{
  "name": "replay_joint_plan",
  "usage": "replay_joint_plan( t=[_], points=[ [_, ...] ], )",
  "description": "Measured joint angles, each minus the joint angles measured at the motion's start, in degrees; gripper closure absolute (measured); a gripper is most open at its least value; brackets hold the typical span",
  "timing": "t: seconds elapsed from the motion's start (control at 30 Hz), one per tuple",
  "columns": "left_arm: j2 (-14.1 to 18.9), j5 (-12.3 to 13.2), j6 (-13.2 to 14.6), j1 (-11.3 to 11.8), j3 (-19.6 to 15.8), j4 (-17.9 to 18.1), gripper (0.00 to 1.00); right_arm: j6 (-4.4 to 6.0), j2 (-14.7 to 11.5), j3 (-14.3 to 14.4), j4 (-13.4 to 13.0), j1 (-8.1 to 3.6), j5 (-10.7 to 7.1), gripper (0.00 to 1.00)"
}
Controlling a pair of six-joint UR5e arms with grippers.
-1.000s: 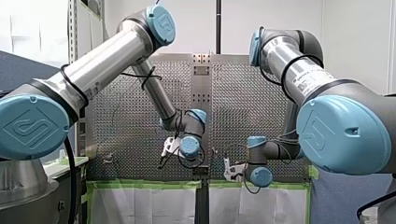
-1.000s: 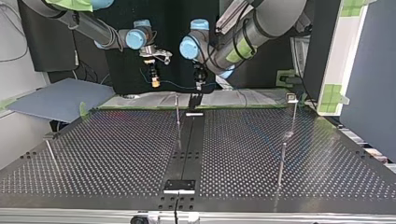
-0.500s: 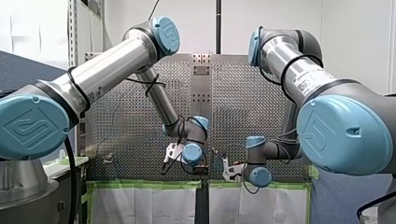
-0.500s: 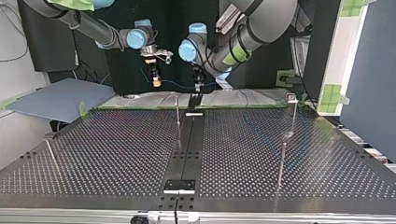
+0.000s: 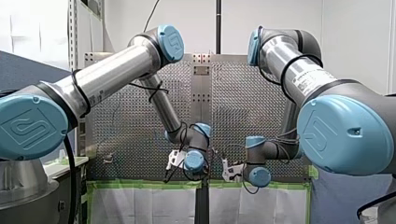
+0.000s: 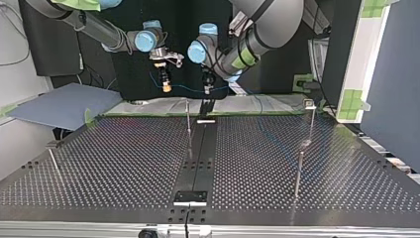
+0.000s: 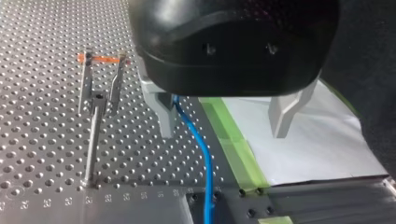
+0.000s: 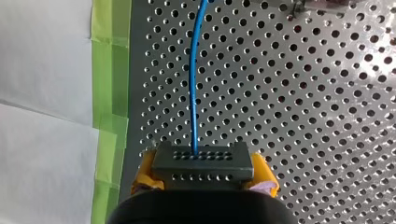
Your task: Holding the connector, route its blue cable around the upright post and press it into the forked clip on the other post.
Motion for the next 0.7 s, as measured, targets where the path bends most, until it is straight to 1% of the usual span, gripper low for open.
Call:
replay_joint_plan(
  t=[0.27, 0.47, 0.6, 0.7],
  points=[
    [-0.3, 0.2, -1.0, -0.3, 1.3, 0.4, 0.0, -0.09, 0.0, 0.0, -0.2, -0.02, -0.28, 0.98],
    [-0.3, 0.7, -1.9, -0.7, 1.6, 0.6, 0.0, -0.2, 0.0, -0.2, -0.1, 0.0, -0.36, 0.98],
    [-0.3, 1.4, -2.7, -1.0, 1.6, 0.6, 0.0, -0.59, 0.0, -0.3, 0.2, -0.01, -0.39, 0.98],
    [-0.3, 1.5, -3.3, -1.2, 1.7, 0.4, 0.0, -0.86, 0.0, -0.4, 0.4, 0.04, -0.4, 0.98]
  ],
)
